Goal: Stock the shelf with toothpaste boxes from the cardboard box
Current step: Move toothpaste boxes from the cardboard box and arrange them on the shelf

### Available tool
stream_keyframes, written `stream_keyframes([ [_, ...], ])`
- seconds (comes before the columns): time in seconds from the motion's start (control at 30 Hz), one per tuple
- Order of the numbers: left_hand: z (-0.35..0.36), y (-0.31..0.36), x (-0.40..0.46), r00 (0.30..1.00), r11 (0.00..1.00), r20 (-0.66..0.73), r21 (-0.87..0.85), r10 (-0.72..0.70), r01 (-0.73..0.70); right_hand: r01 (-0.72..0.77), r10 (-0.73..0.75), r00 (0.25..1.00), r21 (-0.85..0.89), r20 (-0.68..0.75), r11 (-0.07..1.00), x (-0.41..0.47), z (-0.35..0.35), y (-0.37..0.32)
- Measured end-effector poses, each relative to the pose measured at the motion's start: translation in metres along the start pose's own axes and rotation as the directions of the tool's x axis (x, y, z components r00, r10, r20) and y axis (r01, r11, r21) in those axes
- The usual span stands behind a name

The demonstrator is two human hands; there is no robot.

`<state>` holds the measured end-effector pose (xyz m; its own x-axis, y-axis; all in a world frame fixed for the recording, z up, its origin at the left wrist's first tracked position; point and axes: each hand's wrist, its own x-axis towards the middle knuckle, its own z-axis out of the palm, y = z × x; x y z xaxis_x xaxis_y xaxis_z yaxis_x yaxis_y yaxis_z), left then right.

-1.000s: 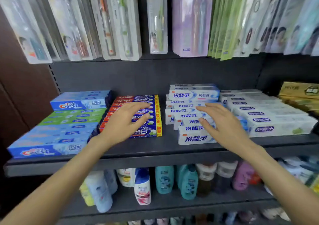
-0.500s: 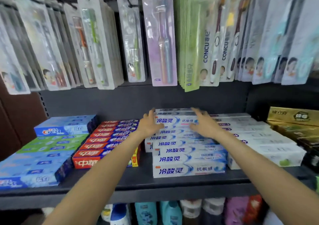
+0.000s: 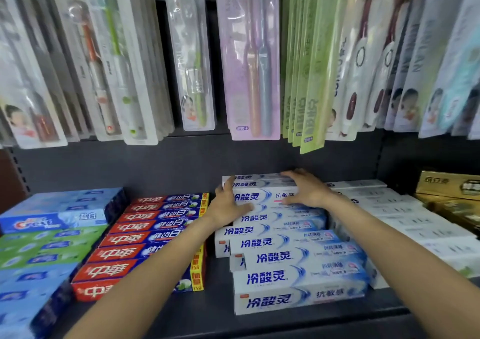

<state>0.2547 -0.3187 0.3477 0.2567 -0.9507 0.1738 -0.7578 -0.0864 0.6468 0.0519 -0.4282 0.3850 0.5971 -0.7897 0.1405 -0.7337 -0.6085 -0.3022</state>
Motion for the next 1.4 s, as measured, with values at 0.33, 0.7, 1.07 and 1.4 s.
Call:
stream_keyframes([
  [0.33, 0.003, 0.0, -0.001, 0.999, 0.998, -0.02, 0.049, 0.043, -0.042, -0.18, 0.193, 0.977, 0.134, -0.086, 0.974, -0.014, 0.009, 0.003],
  [0.7, -0.001, 0.011, -0.011, 0.993, 0.981, -0.112, 0.192, 0.025, -0.003, -0.191, 0.201, 0.98, 0.301, -0.001, 0.934, -0.018, 0.012, 0.0],
  [1.07, -0.005, 0.018, -0.021, 0.994, 0.99, -0.011, -0.091, -0.11, 0.108, -0.211, 0.228, 0.974, 0.355, -0.008, 0.911, -0.012, 0.02, -0.009],
  [1.4, -0.003, 0.017, -0.02, 0.993, 0.988, -0.036, -0.11, -0.114, 0.11, -0.186, 0.202, 0.979, 0.321, -0.017, 0.928, -0.009, 0.021, -0.005],
])
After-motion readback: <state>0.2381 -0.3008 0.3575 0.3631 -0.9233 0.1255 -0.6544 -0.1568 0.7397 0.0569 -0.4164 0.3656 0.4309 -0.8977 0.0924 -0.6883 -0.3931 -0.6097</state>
